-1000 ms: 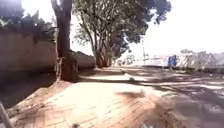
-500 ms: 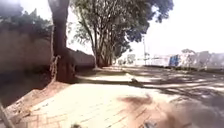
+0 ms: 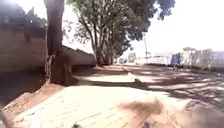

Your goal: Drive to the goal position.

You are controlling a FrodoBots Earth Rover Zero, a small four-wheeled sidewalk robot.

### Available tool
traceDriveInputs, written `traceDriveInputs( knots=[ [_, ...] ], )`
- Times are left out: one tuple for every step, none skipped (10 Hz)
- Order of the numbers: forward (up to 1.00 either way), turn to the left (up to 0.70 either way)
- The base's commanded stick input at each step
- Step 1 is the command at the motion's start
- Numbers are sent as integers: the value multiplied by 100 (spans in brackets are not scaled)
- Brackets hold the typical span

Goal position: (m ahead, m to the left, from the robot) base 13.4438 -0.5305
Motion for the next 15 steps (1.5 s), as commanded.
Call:
traceDriveInputs(
  knots=[
    [70,0],
    [70,0],
    [70,0],
    [70,0],
    [70,0],
    [70,0],
    [70,0],
    [70,0],
    [70,0],
    [70,0],
    [70,-1],
    [70,-2],
    [70,-3],
    [70,-15],
    [70,-29]
  ],
)
